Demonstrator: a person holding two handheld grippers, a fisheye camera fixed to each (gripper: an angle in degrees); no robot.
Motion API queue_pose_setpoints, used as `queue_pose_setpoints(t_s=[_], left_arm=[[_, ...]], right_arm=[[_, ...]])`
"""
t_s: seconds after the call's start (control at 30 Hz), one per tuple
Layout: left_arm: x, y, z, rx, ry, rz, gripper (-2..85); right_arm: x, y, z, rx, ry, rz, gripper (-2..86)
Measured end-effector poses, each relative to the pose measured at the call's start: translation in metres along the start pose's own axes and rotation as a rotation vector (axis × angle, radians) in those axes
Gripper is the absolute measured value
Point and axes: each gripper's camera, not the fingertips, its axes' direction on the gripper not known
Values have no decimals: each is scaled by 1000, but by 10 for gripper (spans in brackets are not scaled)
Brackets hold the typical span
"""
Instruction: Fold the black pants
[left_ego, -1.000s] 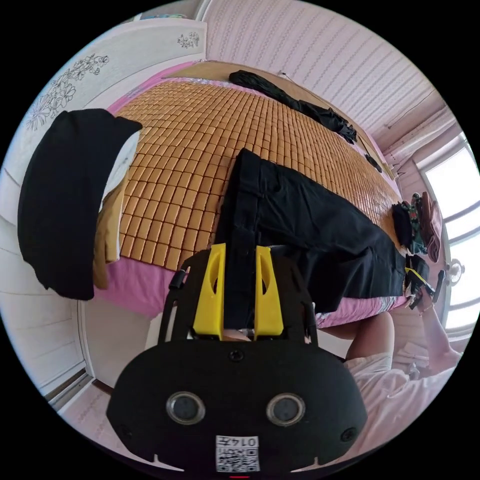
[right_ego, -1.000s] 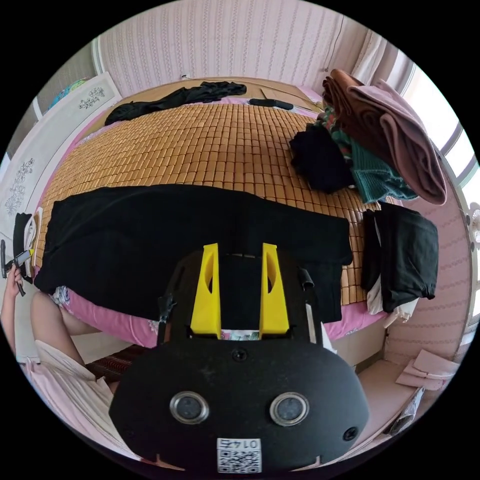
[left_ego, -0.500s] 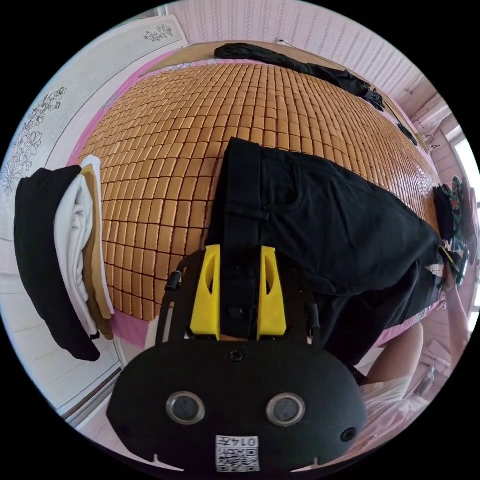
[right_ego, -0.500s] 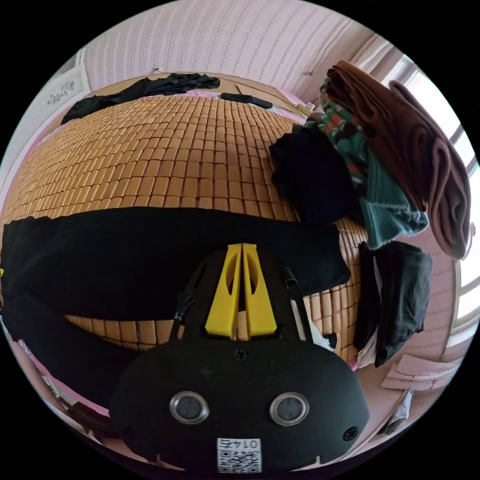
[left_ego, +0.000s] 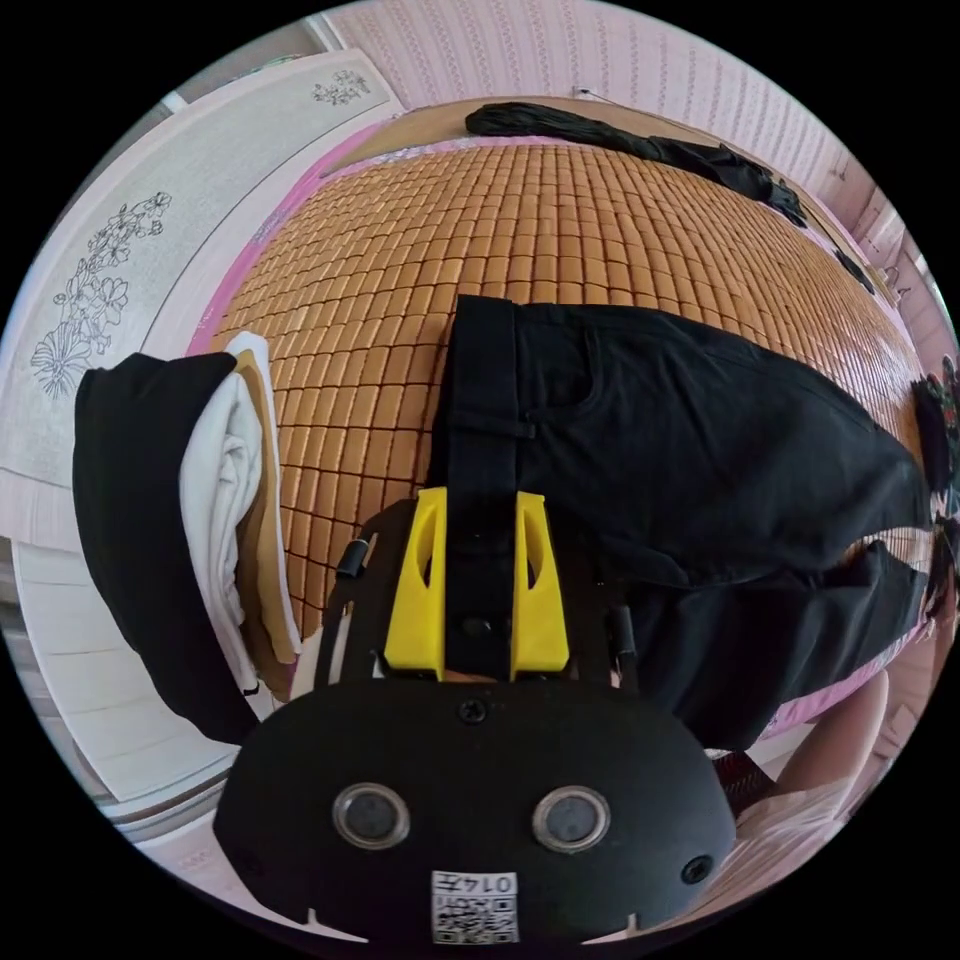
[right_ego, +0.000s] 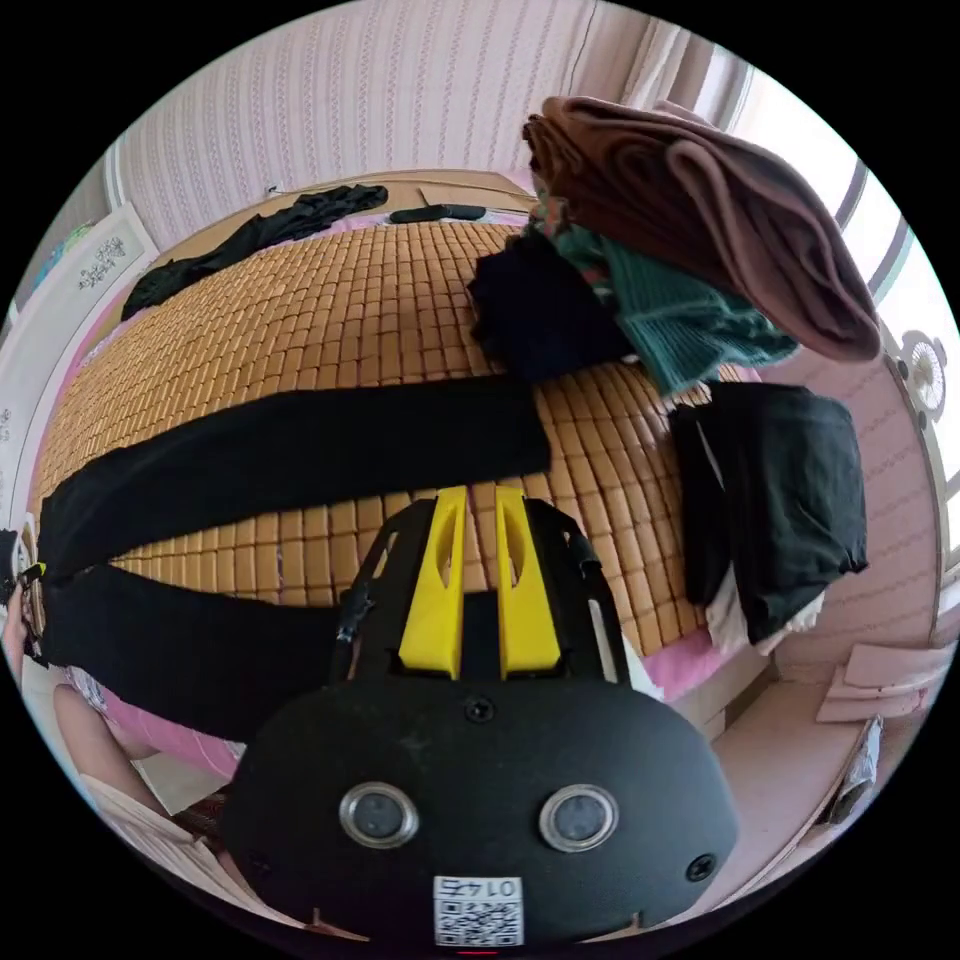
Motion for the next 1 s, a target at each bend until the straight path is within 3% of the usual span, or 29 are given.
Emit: queue_pose_setpoints(t_s=[0.17, 0.27, 0.43, 0.63, 0.77, 0.87, 1.0], left_arm=[[-1, 6, -12, 14, 12, -58, 84], [23, 27, -44, 119, 22, 72, 84], [109, 91, -67, 103, 360, 334, 111], [197, 132, -44, 47, 483, 378, 104], [225, 132, -41, 34, 484, 383, 94], [255, 135, -32, -24, 377, 478, 92], [274, 148, -26, -7, 262, 552, 90]], right_arm=[[59, 73, -5, -114, 56, 217, 134], [70, 97, 9, -199, 25, 279, 128], [67, 94, 14, -201, -27, 280, 42], [60, 61, -33, -78, -78, 90, 5], [71, 58, -46, -38, 9, 5, 9], [57, 64, -23, -131, 104, -93, 25], [24, 72, -21, -68, 162, -202, 53]])
